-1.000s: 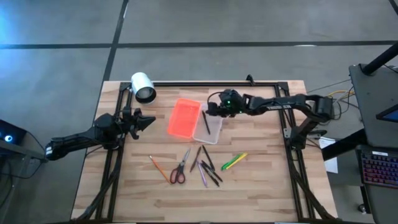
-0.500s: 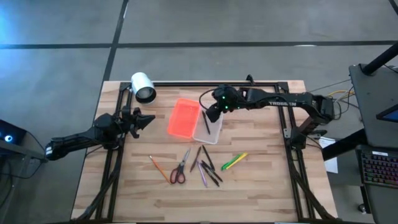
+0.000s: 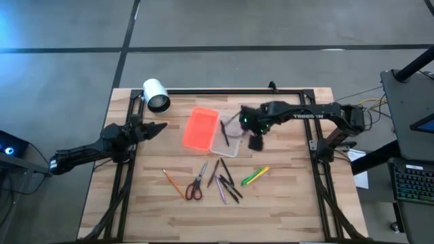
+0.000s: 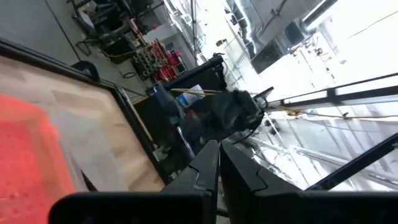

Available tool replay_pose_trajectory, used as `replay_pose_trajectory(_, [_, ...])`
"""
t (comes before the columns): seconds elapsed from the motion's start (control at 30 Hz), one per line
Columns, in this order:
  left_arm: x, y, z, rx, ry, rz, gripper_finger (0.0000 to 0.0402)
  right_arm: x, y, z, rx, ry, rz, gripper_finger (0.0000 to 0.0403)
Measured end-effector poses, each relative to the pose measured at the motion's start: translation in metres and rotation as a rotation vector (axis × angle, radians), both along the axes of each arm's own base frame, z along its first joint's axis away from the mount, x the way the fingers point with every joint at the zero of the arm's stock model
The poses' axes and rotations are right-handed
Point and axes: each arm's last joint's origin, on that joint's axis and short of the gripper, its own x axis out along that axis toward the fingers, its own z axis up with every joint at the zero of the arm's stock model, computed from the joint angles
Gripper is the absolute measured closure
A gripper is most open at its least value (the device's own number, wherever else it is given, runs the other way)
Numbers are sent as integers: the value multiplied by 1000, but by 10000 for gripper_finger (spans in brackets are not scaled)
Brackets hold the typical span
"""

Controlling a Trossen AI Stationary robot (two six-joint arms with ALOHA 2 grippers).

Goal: Pick & place school supplies into a supply box
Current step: Put the black scissors into the orange supply box

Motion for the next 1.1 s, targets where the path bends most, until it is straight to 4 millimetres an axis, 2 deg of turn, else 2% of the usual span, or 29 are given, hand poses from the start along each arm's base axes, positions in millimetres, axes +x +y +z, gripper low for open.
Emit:
replay_pose_trajectory(0.13, [0,-1,0,-34,-14,-23,401,-6,18,-12,6,73,94,184])
replay_pose_trajectory(0.27, [0,-2,4,-49,-61,-70,401,-4,27,-19,-11,44,31,184])
replay_pose_trajectory(0.43, [0,-4,9,-76,-22,-103,401,0,35,-20,-5,7,5,184])
replay_pose_trajectory(0.53, [-2,-6,23,-14,77,-97,401,0,35,-20,-35,11,0,184])
replay_pose_trajectory(0.7, [-6,-9,71,128,163,-102,401,-1,35,-21,-32,15,-24,184])
replay_pose_trajectory(0.77, [-5,-9,82,158,252,-109,401,-1,35,-21,-32,11,-26,184])
replay_pose_trajectory(0.83, [-2,-9,86,154,384,-126,401,0,35,-21,-34,-1,-25,184])
replay_pose_trajectory(0.93, [6,-8,82,101,587,-168,401,3,35,-21,-37,-32,-20,184])
replay_pose_trajectory(1.1, [24,-10,79,60,738,-260,401,13,36,-17,-64,-131,69,184])
